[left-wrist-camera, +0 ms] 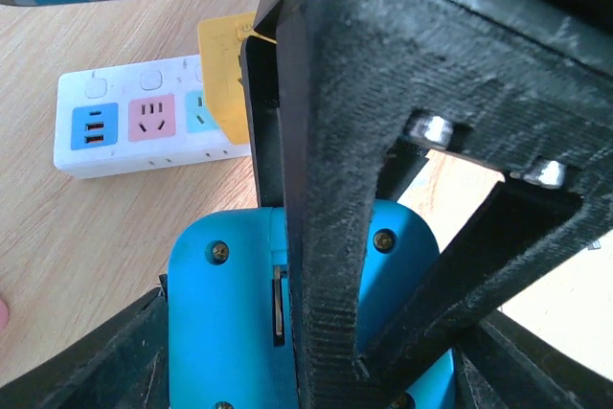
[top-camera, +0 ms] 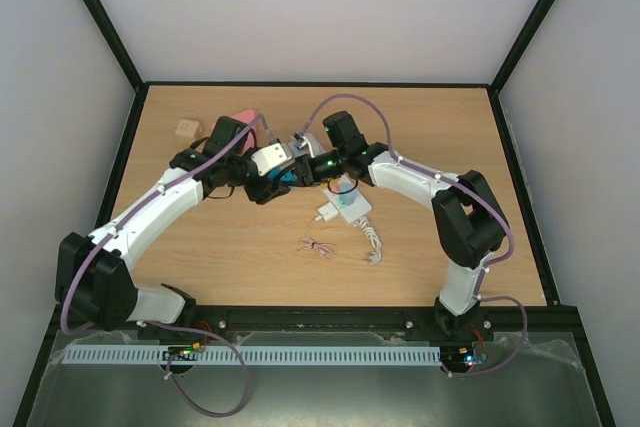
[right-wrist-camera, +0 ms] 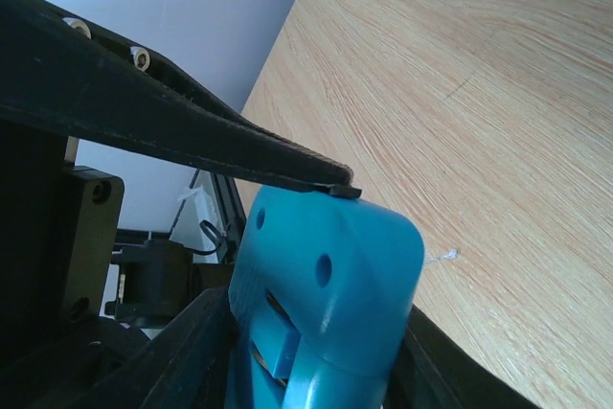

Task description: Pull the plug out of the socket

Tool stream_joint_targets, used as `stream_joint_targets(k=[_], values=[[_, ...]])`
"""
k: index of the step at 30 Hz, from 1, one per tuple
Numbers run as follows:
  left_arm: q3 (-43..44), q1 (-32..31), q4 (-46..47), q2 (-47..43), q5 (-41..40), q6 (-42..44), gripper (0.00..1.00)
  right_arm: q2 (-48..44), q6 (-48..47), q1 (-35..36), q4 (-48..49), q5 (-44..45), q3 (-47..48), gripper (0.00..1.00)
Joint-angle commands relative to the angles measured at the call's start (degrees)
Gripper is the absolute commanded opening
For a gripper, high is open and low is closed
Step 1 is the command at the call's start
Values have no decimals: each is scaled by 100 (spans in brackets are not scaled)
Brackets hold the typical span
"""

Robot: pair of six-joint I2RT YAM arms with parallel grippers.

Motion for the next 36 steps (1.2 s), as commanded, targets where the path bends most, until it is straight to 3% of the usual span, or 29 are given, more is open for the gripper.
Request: stream_joint_targets(k=[1, 6, 9, 22, 36], values=[[348, -4, 799, -81, 166, -20, 43, 177, 29, 149, -225, -191, -123, 41], [298, 1, 786, -89, 118, 38, 43, 178, -251, 146, -566, -135, 112, 41], [228, 5, 720, -124, 89, 106, 43, 82, -426, 97, -724, -80, 281, 47], [-40, 56, 745, -181, -90, 256, 43, -150, -254, -443, -569, -448, 288, 53], [-171, 84, 846, -205, -178, 291, 43, -160, 87, -559, -276, -686, 243, 52]])
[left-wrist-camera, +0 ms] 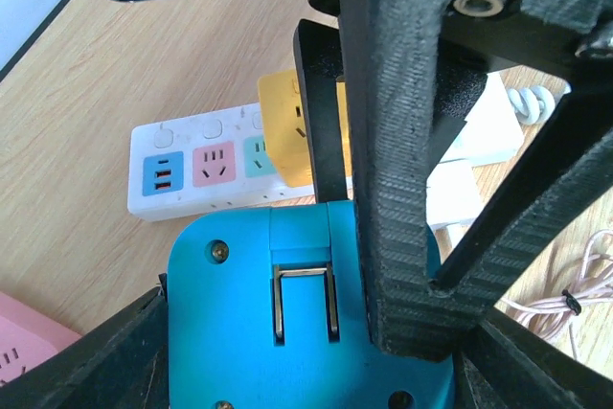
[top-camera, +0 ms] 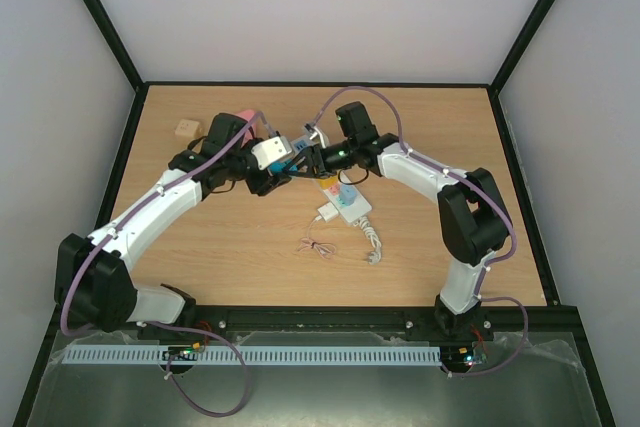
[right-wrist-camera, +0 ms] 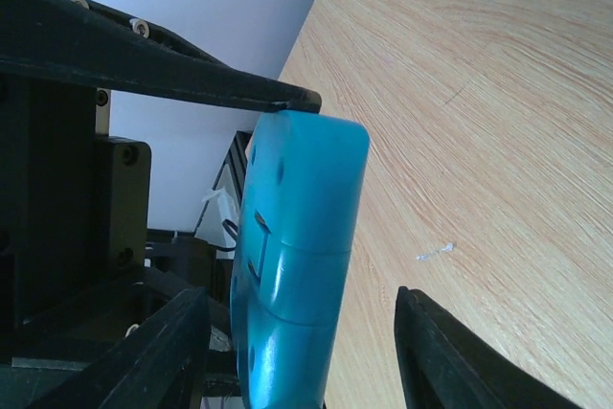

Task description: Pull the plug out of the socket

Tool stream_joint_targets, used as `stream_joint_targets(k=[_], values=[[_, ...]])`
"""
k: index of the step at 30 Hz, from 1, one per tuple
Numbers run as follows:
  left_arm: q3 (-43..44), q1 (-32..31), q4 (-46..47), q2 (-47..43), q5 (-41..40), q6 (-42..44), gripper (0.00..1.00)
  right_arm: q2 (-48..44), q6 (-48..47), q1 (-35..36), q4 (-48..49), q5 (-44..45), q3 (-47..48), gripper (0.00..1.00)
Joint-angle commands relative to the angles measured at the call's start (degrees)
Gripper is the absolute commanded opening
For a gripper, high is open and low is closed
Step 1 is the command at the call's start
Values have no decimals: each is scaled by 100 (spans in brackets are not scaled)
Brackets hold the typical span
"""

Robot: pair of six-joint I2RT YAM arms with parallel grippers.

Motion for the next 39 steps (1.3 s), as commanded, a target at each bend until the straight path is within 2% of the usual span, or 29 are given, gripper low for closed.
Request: stream_joint_targets(k=[1, 10, 14, 18, 22, 24, 26, 32, 36, 39], values=[[-67, 36, 151, -166, -29, 68, 43, -158, 250, -41, 164, -112, 0, 51], [-35, 36, 193, -154, 59, 3, 43, -36, 470, 102, 359, -103, -77, 43], [-34, 37, 207, -149, 59, -14, 43, 26, 441, 196, 337, -88, -72, 31], [-28, 44, 161, -163, 54, -54, 43, 43, 367, 196, 263, -89, -29, 25], [-34, 54, 85, -208, 24, -67, 44, 19, 360, 195, 273, -100, -25, 15], [-26, 54, 34, -226, -52, -89, 49, 7, 352, 188, 264, -101, -29, 11], [22, 62, -94, -231, -82, -109, 59, -14, 352, 164, 269, -92, -17, 8], [205, 357, -614, -349, 537, -102, 86, -106, 200, 50, 206, -10, -9, 2], [305, 733, -1002, -500, 1263, -65, 94, -225, -305, 21, -82, 76, 10, 2], [313, 1011, -1115, -647, 1671, -144, 96, -316, -626, 20, -222, 98, 17, 2]])
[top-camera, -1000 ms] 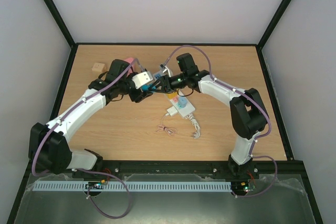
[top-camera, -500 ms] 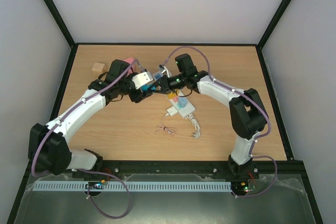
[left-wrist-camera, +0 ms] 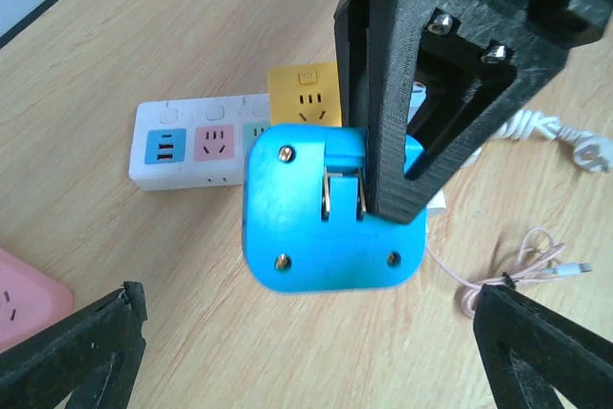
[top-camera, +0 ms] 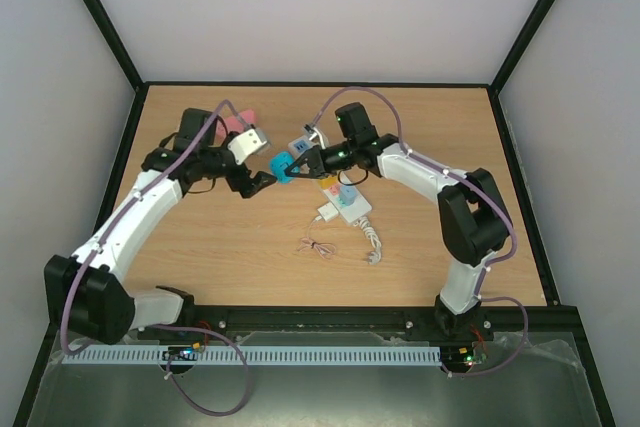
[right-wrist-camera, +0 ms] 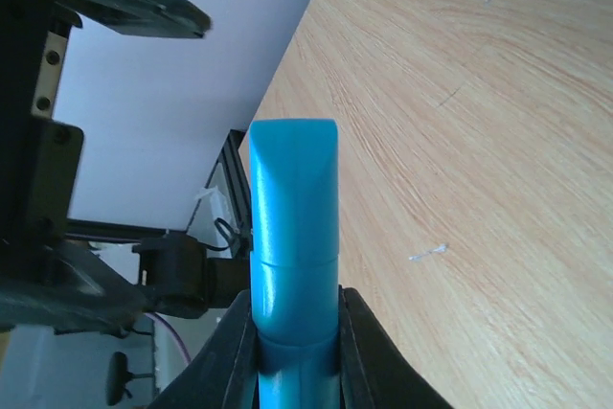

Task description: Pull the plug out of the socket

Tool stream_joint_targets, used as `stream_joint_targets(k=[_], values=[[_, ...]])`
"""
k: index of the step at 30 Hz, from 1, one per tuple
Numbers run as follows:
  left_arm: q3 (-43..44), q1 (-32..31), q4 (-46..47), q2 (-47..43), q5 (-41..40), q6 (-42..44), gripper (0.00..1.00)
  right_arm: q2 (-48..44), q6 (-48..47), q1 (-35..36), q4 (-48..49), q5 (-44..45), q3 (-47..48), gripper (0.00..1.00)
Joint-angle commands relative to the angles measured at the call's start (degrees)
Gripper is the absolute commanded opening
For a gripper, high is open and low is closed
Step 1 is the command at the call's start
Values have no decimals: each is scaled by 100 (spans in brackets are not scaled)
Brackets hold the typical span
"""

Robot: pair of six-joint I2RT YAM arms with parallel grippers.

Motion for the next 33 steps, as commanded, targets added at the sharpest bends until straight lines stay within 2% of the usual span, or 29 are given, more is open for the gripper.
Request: stream_joint_targets(k=[1, 5, 10, 15, 18, 28, 33], values=[[194, 385, -488, -343, 1031, -47, 96, -341, -714, -28, -297, 31, 38, 2], [299, 705, -659, -311, 1669, -141, 90, -519, -1105, -20, -392, -9, 17, 2], [491, 756, -903, 22, 2427, -516, 81, -736, -1593, 28, -626, -38, 5, 2], [384, 735, -540, -21, 2824, -1107, 76, -898, -1931, 174, -821, -2, 12, 2], [251, 614, -250, -116, 2783, -1404, 72, -982, -2016, 278, -855, -20, -1, 2], [112, 429, -289, -85, 2481, -1293, 58, -1172, -2007, 428, -863, -14, 53, 2], [63, 412, -289, -125, 2293, -1223, 42, -1231, -2021, 447, -865, -76, 45, 2]])
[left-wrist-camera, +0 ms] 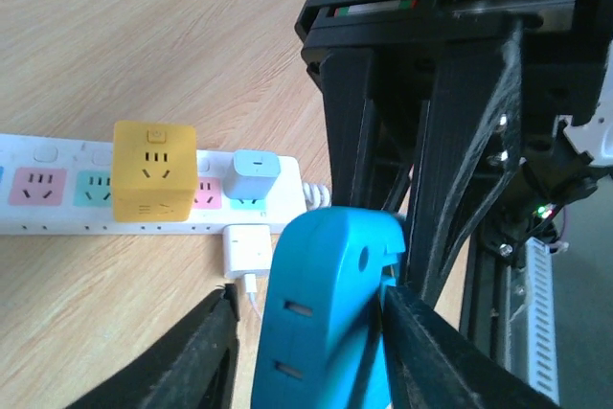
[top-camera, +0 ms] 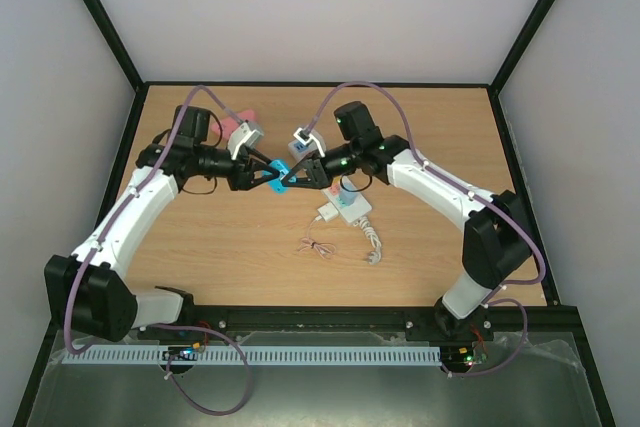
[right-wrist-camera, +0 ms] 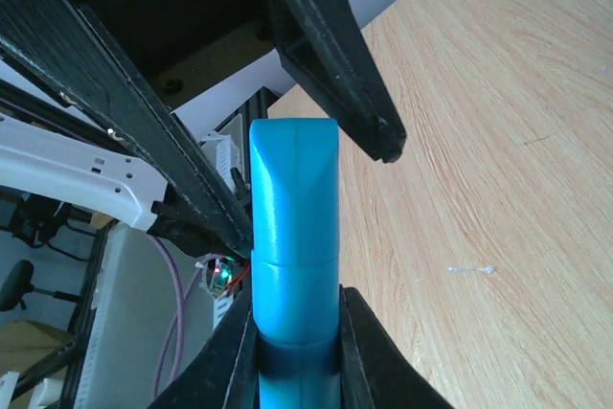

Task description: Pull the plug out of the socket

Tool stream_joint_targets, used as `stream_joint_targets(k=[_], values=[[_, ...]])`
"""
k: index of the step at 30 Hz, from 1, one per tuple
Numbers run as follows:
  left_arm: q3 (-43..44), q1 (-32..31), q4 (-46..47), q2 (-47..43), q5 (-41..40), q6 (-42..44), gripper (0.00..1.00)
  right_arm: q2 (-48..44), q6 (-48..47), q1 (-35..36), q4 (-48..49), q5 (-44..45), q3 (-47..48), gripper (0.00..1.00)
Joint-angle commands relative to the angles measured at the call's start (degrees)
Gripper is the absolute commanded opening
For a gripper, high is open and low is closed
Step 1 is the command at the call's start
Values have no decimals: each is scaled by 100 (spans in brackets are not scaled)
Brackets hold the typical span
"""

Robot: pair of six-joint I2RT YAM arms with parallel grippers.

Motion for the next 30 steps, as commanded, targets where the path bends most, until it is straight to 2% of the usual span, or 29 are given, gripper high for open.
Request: stream_joint_targets(k=[1, 7, 9, 12, 14, 15, 19, 21, 24, 27, 30], values=[[-105, -10, -8, -128, -153, 111, 39, -255, -108, 36, -59, -94, 41, 2], [-111, 14, -201, -175, -208, 386, 24, -234, -125, 36, -95, -208, 48, 3], [-98, 59, -220, -175, -26, 405, 19, -218, -128, 36, -91, -251, 50, 9], [-48, 107, -240, -158, 93, 398, 3, -203, -220, 23, -173, -223, 41, 16], [-42, 138, -239, -153, 129, 393, 2, -178, -253, 6, -205, -211, 33, 19], [-42, 159, -235, -165, 143, 393, 2, -159, -249, -5, -220, -203, 32, 25], [-40, 262, -201, -213, 47, 376, 2, -96, -295, -95, -324, -209, 32, 55], [-74, 363, -182, -269, -154, 384, 2, -79, -322, -149, -362, -172, 30, 66], [-142, 582, -191, -331, -440, 424, 2, -106, -310, -218, -291, -68, -28, 68], [-273, 772, -246, -404, -635, 558, 2, -108, -260, -270, -190, 155, -109, 77], [-423, 958, -254, -482, -1098, 700, 2, -75, -236, -338, -143, 376, -173, 82]])
